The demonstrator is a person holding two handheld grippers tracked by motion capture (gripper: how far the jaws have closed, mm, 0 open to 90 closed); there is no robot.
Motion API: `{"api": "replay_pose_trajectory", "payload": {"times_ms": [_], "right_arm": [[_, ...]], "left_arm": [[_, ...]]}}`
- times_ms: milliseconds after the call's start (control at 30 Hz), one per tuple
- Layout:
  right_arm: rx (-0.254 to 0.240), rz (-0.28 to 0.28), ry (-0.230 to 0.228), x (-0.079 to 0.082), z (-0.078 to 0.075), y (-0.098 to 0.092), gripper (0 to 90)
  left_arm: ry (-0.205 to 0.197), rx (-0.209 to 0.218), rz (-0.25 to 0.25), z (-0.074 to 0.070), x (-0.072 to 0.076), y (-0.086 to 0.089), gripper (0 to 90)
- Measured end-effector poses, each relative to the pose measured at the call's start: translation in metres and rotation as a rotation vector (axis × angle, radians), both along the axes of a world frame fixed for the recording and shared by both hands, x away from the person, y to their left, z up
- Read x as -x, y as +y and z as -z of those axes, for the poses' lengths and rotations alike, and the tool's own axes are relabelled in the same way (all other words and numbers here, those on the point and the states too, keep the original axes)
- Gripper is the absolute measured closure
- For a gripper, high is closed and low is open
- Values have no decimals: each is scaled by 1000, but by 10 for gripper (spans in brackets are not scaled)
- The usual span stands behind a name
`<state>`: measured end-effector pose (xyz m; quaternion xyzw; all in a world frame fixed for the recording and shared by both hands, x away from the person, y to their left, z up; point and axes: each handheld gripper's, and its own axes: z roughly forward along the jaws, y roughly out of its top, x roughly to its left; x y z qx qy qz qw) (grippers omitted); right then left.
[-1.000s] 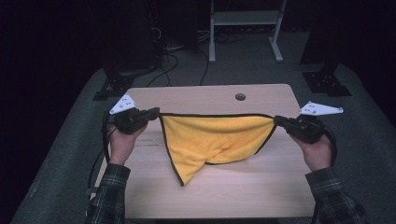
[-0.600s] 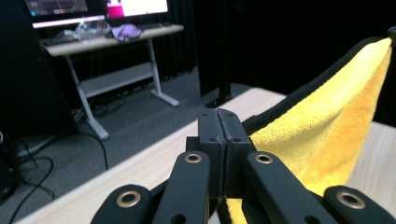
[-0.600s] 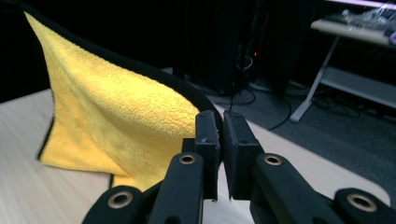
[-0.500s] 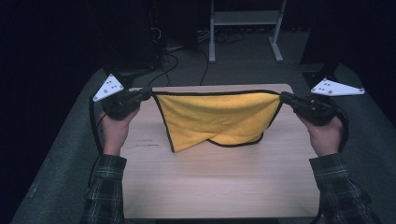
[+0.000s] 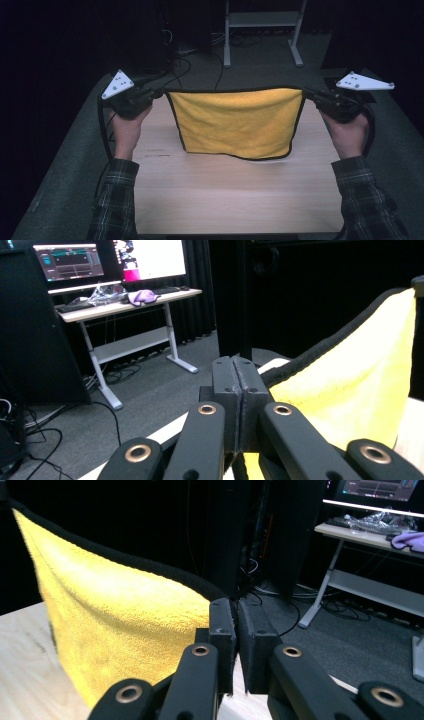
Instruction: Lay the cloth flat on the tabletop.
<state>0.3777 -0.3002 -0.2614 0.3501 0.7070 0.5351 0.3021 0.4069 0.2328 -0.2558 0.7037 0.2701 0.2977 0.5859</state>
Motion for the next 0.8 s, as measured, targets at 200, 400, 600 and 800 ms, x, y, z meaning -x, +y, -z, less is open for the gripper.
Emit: {"api": "replay_pose_trajectory", "payload": {"times_ms": [200,400,600,800], "right_arm": [[-28,8,-47,-18,-11,3,843],[-10,-9,-53,-14,-3,7,842],[1,-43,62,-10,53,7,842],[23,-65,126,-3,81,9,842]], "left_arm": [[-42,36,-38,-16,-12,0,894],[-27,26,-5,-3,-2,2,894],[70,20,15,40,3,5,894],[142,9,45,74,13,3,893]]}}
